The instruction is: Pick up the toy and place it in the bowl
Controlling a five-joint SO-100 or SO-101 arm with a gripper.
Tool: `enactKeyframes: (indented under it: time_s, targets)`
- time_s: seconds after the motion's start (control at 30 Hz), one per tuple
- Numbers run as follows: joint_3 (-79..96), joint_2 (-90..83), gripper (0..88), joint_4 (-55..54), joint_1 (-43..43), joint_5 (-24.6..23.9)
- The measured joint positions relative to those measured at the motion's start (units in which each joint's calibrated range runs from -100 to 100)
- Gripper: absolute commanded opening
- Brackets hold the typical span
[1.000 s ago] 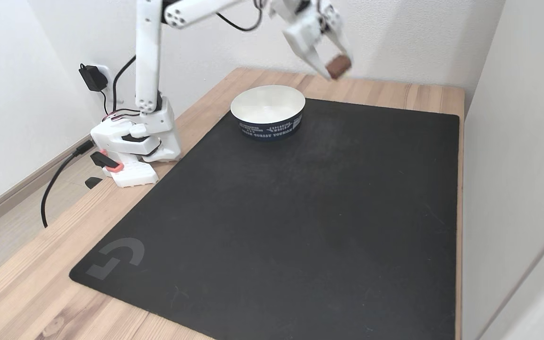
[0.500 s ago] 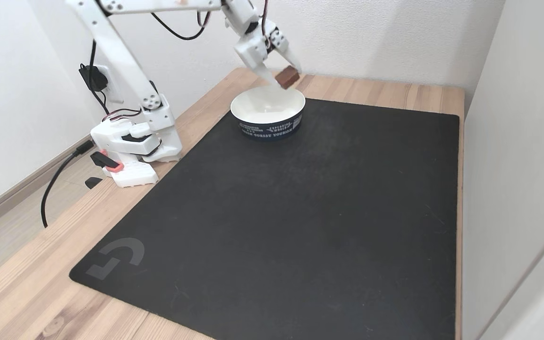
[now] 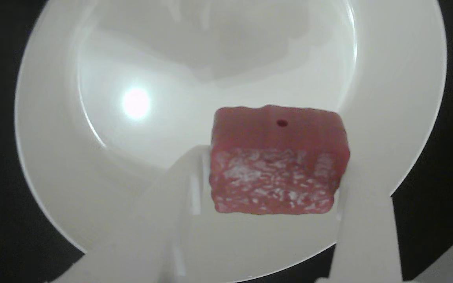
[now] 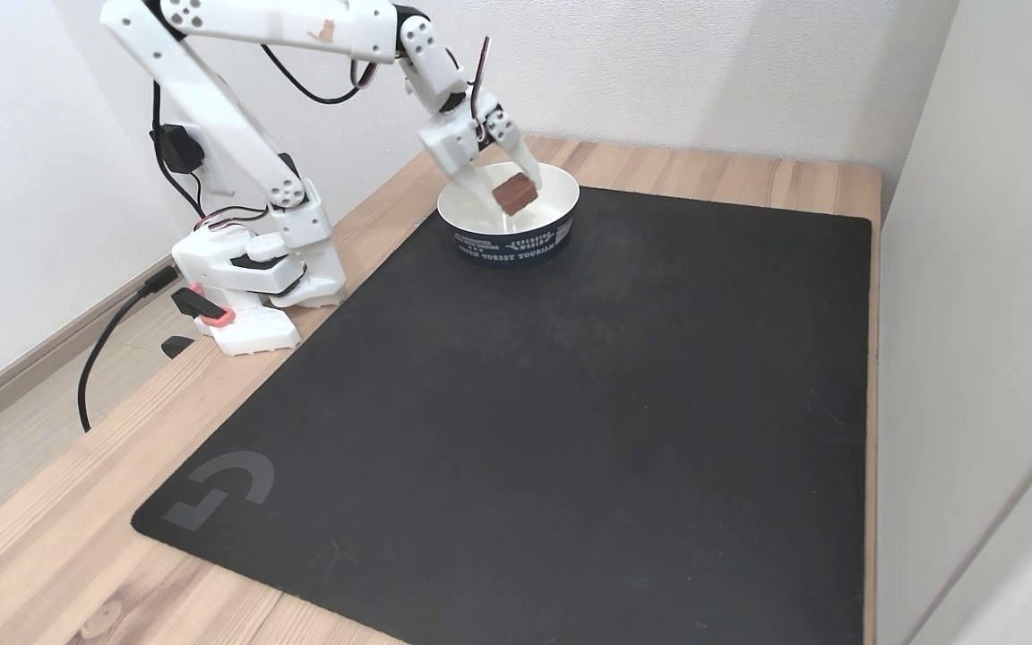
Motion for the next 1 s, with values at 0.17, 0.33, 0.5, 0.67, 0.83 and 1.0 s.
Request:
enactKeyframes:
  time_s: [0.17,0.33,0.5,0.67,0.83,1.0]
  targets:
    - [0.1,0.0,23.0,-0.3,0.0,0.0]
    - [0.1,0.0,23.0,-0.3,0.2,0.0]
    - [0.1,0.0,22.9,-0.3,0.2,0.0]
    - [0.0,-2.2,2.1,-0.3,0.6,0.0]
    - [-0.4,-12.0,2.3,0.2,7.7,0.0]
    - [-0.4,-22.2,2.2,1.7,20.5,-0.1]
